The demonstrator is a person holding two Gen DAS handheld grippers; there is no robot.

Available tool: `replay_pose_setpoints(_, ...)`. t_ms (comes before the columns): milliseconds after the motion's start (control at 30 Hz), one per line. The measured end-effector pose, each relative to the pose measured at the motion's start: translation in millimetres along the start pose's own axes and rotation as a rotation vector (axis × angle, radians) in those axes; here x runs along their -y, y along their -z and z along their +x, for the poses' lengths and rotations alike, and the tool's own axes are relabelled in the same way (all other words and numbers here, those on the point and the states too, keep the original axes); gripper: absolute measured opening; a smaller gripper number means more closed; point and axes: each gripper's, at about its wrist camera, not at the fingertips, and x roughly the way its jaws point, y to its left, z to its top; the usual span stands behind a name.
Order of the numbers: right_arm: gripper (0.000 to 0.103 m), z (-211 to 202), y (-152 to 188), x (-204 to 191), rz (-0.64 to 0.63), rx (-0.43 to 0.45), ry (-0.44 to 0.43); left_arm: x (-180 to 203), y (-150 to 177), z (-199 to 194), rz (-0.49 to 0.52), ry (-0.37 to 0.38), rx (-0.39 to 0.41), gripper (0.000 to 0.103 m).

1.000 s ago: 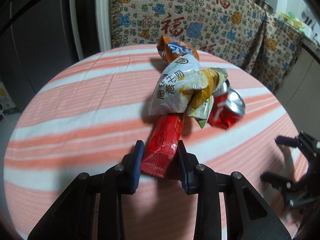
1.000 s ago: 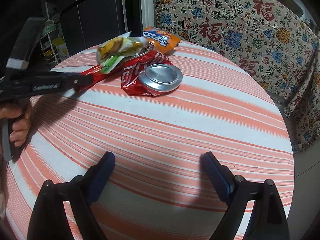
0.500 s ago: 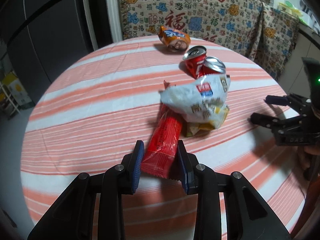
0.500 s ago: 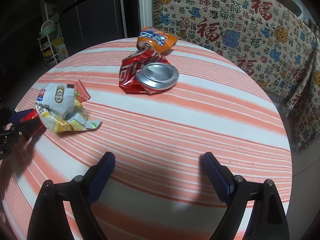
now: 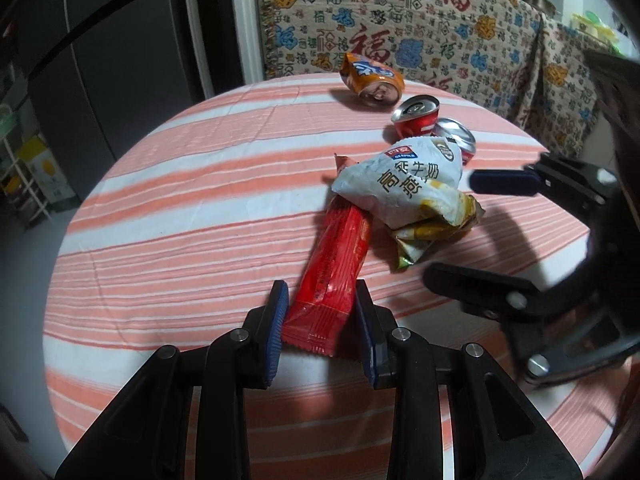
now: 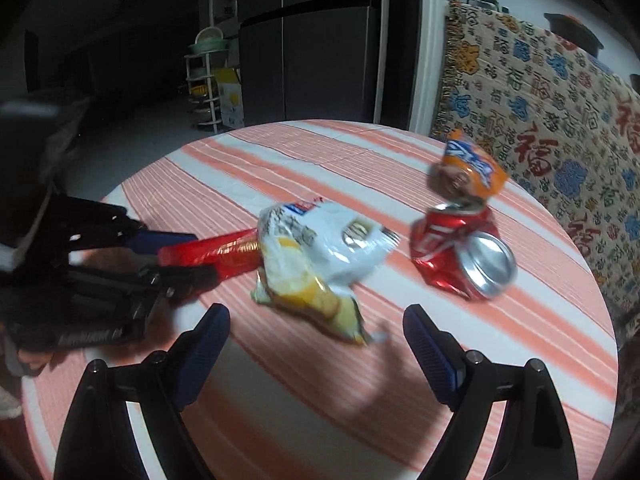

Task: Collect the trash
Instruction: 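Grasp the red candy bar wrapper with left tool while right tool grasps white-yellow snack bag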

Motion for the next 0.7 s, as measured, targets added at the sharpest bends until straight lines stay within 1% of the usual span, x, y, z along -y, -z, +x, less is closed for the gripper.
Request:
replay_pose_setpoints(33, 0.087, 7.2, -5.4, -0.2, 0.011, -0.012, -0.010, -0.5, 0.4, -0.4, 0.000, 0.001, 0.001, 0.032)
replay_pose_setpoints(67, 0.052, 10.1, -8.2, 1.1, 0.026, -0.013, -0.018, -1.5, 0.7, -0.8, -0.006, 0.006, 0.001, 0.032)
replay_pose_setpoints(100, 0.044, 14.7, -11.5, 5.1, 0.048, -0.024, -0.036, -2.9, 0.8, -0.6, -0.014, 0.012, 0.000, 0.032)
replay_pose_setpoints(133, 0.044, 18.0, -12.6, 10.0, 0.081, -0.044, -0.049, -5.5, 1.0, -0.4, -0.028, 0.020, -0.003, 0.032)
replay_pose_setpoints(167, 0.042, 17.5, -12.6, 17.1, 0.129, -0.043, -0.069, -7.8, 0.9, -0.2, -0.042, 0.027, -0.005, 0.032)
replay_pose_setpoints(233, 0.041, 14.4, -8.6, 26.5, 0.176, -0.055, -0.055, -10.2, -0.1, 0.6, -0.068, 0.035, -0.009, 0.032)
replay_pose_setpoints(367, 0.041, -8.2, 9.2, 51.5, 0.264, -0.111, 0.031, -3.9, -0.3, 0.9, -0.084, 0.038, -0.006, 0.033)
replay_pose_setpoints(433, 0.041, -24.3, 22.4, 64.4, 0.288, -0.145, 0.122, 4.5, -0.9, 2.7, -0.066, 0.063, -0.013, 0.034)
replay_pose_setpoints(500, 0.041, -42.8, 37.3, 76.4, 0.285, -0.173, 0.223, 14.3, -1.4, 4.2, -0.033, 0.079, -0.018, 0.045)
replay_pose_setpoints(567, 0.044, -55.1, 48.7, 84.9, 0.273, -0.183, 0.287, 21.8, -2.7, 6.2, -0.006, 0.097, -0.028, 0.072)
replay_pose_setpoints(600, 0.046, -60.0, 54.6, 88.9, 0.283, -0.171, 0.295, 26.3, -2.7, 7.6, 0.006, 0.105, -0.034, 0.077)
replay_pose_setpoints(633, 0.055, -62.8, 59.8, 93.4, 0.299, -0.161, 0.286, 30.6, -2.6, 8.8, 0.018, 0.098, -0.041, 0.084)
replay_pose_setpoints(667, 0.066, -64.1, 66.3, 97.1, 0.322, -0.157, 0.262, 33.8, -3.1, 10.5, 0.032, 0.087, -0.046, 0.087)
replay_pose_setpoints(700, 0.067, -63.7, 71.8, 98.2, 0.340, -0.159, 0.245, 38.3, -3.5, 13.1, 0.057, 0.062, -0.053, 0.089)
